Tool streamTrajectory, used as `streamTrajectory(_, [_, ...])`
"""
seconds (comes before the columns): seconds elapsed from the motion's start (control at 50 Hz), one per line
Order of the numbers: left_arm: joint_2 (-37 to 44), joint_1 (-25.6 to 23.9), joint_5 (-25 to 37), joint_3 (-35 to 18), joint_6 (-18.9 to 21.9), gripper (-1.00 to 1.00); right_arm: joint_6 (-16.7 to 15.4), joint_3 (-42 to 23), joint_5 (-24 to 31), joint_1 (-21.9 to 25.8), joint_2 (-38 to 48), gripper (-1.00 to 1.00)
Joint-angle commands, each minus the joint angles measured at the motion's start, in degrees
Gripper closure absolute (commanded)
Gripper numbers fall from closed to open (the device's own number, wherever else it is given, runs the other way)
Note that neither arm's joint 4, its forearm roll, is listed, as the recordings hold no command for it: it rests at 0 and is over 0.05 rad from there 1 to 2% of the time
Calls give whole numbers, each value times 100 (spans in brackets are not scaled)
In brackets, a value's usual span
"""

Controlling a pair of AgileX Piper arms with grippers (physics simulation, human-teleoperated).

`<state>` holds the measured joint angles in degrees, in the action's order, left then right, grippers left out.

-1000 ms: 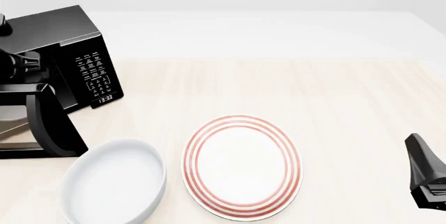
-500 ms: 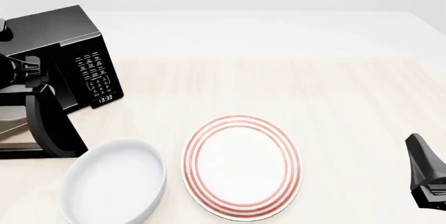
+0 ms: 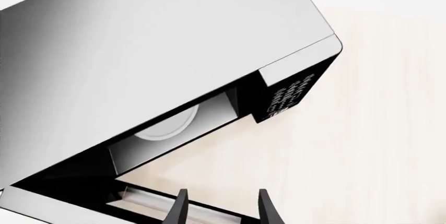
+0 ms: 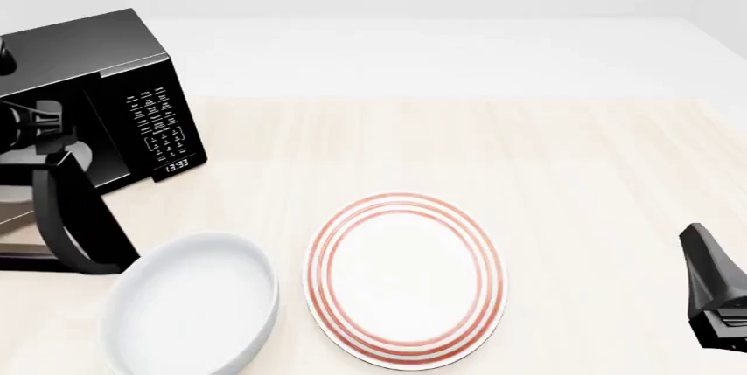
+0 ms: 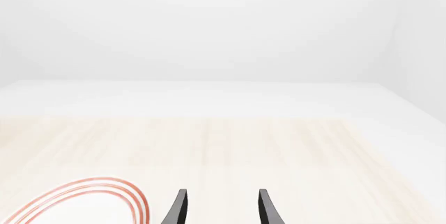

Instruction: Open the microwave.

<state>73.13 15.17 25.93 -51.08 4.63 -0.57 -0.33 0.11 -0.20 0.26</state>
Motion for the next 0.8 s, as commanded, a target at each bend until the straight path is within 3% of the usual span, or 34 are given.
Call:
streamTrajectory(0.02, [-26,37,35,230,-24,-100,0,-1,2,-2,-1,-100])
streamTrajectory(0.8, [-807,121,378,586,-72,-100,2,2,-5,-3,1,-100])
